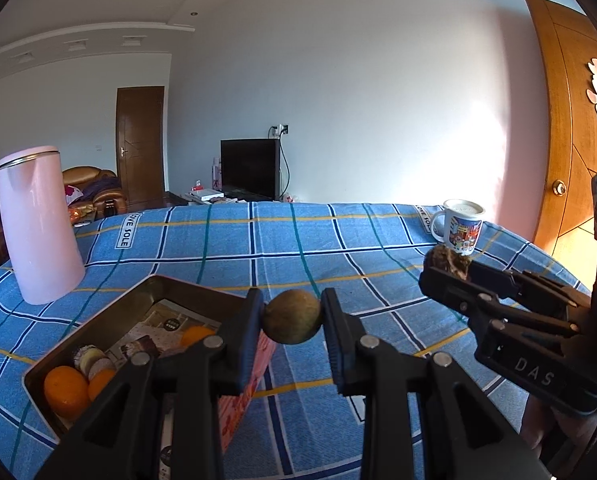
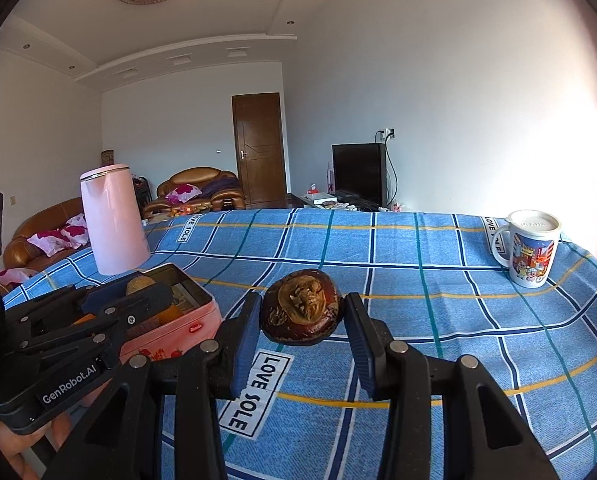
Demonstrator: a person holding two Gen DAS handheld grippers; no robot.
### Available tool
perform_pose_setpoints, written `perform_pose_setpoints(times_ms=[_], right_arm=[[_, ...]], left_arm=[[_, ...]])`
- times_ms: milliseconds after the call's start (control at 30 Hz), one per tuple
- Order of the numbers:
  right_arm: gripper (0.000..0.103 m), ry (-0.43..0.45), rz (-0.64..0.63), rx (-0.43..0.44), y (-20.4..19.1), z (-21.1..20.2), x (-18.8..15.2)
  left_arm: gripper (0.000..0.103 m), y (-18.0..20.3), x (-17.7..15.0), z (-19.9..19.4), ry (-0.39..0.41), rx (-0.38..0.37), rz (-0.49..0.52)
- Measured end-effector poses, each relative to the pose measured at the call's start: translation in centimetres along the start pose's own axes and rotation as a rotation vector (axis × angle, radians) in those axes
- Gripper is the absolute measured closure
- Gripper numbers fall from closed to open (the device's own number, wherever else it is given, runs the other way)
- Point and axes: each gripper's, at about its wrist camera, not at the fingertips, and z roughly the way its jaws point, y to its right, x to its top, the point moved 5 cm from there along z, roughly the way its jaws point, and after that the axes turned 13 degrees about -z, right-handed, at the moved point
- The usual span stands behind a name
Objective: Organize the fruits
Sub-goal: 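Carry the brown cake and kiwi toward the pink tin with both tools, then open both tools over the tin to drop the kiwi and cake in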
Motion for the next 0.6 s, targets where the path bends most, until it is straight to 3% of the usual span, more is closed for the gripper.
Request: perform_pose_setpoints(times_ms=[600], right_arm=[[0.059,0.017,-0.077,0.141,-7.5,0.7,2.9]], left_arm=[[0.072,-6.8,1.0,-3.3,0.013,0.100,-0.075]])
